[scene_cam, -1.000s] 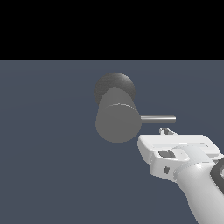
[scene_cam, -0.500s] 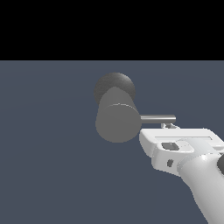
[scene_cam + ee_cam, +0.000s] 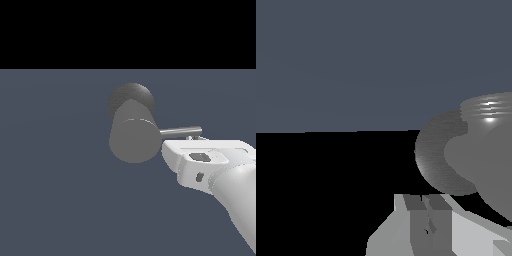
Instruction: Turn on the faucet by rotating a designated handle.
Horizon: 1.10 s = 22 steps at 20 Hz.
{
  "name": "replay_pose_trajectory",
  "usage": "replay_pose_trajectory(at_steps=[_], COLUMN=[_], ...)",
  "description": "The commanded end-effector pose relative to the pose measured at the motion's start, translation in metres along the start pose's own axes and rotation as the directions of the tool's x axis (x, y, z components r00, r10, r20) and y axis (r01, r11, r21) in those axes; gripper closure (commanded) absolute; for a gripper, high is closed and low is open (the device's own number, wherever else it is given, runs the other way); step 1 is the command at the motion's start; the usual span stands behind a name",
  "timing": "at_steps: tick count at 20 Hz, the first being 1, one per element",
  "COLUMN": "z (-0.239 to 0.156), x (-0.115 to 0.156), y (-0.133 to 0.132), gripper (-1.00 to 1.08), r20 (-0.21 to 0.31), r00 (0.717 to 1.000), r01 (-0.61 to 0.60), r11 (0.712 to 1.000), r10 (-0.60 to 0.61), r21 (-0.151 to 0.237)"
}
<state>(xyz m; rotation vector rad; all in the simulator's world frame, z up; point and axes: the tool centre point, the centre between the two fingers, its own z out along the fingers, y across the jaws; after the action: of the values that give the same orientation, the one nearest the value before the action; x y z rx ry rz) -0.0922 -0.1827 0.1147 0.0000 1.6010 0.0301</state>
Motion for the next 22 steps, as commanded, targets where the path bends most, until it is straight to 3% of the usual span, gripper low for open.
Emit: replay_pose_trajectory(at_steps=[1,2,22], z=[0.000,0.000,-0.002], x=[-0.023,0.005,-0.071], y=[0.000,0.000,0.016], gripper=[1.08,1.08,1.08], r20=[0.030,-0.009,0.023], r00=[1.000,1.000,1.000], r01=[0.009,-0.001,0.007], r11=[1.000,1.000,1.000], r10=[-0.009,0.001,-0.007], r21=[0.001,0.001,0.001])
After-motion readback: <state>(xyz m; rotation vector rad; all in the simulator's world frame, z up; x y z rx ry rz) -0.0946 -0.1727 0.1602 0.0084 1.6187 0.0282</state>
